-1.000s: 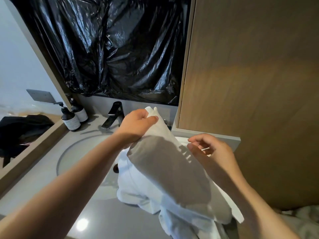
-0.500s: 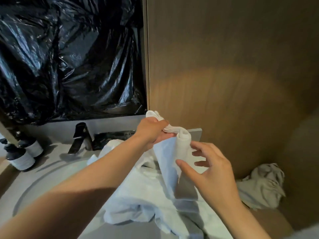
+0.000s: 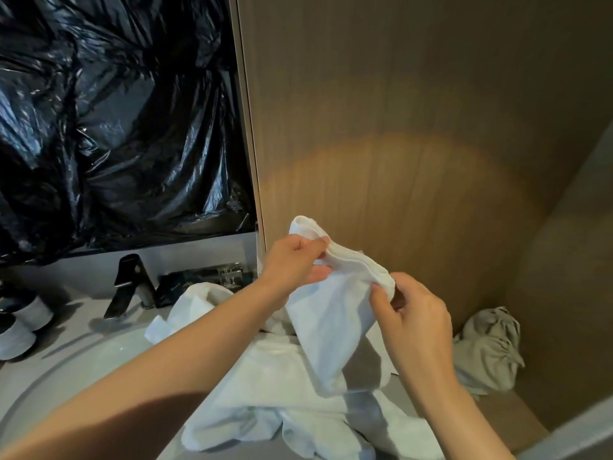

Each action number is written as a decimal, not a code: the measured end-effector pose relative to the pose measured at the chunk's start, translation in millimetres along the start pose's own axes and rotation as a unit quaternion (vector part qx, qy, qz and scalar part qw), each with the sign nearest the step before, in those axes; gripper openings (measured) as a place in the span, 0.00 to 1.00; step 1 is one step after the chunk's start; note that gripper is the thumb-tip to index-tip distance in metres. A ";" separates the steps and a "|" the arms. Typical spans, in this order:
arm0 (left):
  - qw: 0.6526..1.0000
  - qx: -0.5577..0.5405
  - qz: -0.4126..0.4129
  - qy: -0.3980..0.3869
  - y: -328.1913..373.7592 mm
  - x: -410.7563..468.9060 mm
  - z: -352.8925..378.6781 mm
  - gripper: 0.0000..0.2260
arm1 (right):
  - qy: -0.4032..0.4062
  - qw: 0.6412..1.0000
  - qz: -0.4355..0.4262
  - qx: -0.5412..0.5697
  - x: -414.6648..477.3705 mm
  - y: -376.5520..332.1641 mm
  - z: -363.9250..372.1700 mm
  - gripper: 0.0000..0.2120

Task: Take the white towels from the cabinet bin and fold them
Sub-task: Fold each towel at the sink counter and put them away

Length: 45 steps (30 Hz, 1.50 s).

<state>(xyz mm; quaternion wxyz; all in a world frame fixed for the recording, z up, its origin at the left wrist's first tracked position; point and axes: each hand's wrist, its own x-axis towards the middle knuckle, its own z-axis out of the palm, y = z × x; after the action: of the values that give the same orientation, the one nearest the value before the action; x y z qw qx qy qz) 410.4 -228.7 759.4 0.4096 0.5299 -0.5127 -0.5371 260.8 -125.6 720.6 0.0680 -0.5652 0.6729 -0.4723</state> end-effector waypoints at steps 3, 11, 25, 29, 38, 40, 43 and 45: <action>0.971 0.180 0.136 0.083 -17.6 5.6 -20.0 0.13 | -0.024 0.999 -0.015 0.045 10.6 5.2 -8.8 0.08; 0.987 0.090 0.013 -0.130 -24.6 37.5 -15.1 0.23 | -0.081 0.991 -0.082 0.073 44.2 9.2 -32.0 0.10; 0.985 -0.051 0.074 -0.150 34.1 25.1 22.1 0.20 | 0.067 0.981 -0.006 0.185 77.8 1.6 -56.8 0.12; 0.981 -0.068 0.112 -0.146 64.6 10.7 31.9 0.28 | 0.080 0.982 -0.025 0.169 88.0 -20.7 -86.7 0.17; 0.948 -0.029 0.274 -0.160 150.0 -27.9 68.6 0.17 | 0.246 0.964 -0.030 0.100 109.4 -36.9 -182.8 0.19; 0.938 -0.015 0.304 -0.169 167.0 -35.1 85.5 0.17 | 0.263 0.960 -0.029 0.089 114.5 -35.0 -207.5 0.18; 0.923 0.009 0.333 -0.194 190.3 -47.5 117.7 0.18 | 0.281 0.957 -0.041 0.056 122.3 -28.2 -249.8 0.18; 0.915 0.014 0.341 -0.216 202.3 -55.4 143.7 0.19 | 0.287 0.956 -0.049 0.038 127.5 -20.9 -280.2 0.21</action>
<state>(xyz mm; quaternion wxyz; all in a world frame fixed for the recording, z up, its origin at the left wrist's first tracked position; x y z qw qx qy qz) 253.1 -185.6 954.4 0.4401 0.1997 -0.7456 -0.4589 55.2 -72.4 944.5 -0.1302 -0.4348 0.6175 -0.6425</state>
